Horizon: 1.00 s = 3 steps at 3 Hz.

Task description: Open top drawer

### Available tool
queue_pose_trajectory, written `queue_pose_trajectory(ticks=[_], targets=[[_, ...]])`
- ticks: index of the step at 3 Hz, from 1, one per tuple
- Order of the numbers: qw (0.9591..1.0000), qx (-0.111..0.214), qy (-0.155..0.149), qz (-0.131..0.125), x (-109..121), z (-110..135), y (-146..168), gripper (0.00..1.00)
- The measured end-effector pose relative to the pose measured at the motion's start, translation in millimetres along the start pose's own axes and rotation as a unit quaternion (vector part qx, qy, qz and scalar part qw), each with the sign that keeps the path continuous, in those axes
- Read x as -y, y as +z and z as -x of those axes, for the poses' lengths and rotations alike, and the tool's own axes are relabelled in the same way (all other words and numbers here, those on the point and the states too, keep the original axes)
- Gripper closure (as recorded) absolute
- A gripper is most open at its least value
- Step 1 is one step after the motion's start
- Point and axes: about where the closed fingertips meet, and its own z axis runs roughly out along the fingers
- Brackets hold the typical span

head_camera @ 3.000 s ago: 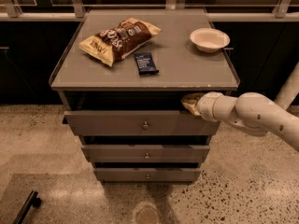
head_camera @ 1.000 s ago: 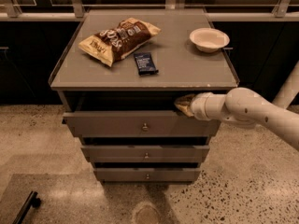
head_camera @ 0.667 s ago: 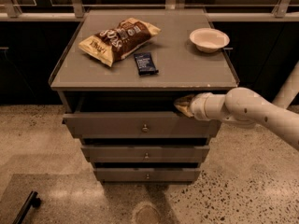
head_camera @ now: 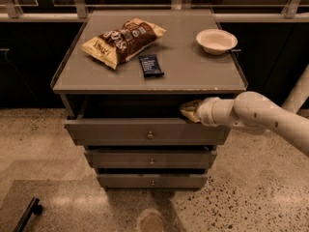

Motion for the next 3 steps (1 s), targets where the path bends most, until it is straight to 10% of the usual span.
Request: queue_pose_trajectory(ticks=[3], targets=[[0.994,-0.031,0.07,0.079,-51,-20,-37,1.0]])
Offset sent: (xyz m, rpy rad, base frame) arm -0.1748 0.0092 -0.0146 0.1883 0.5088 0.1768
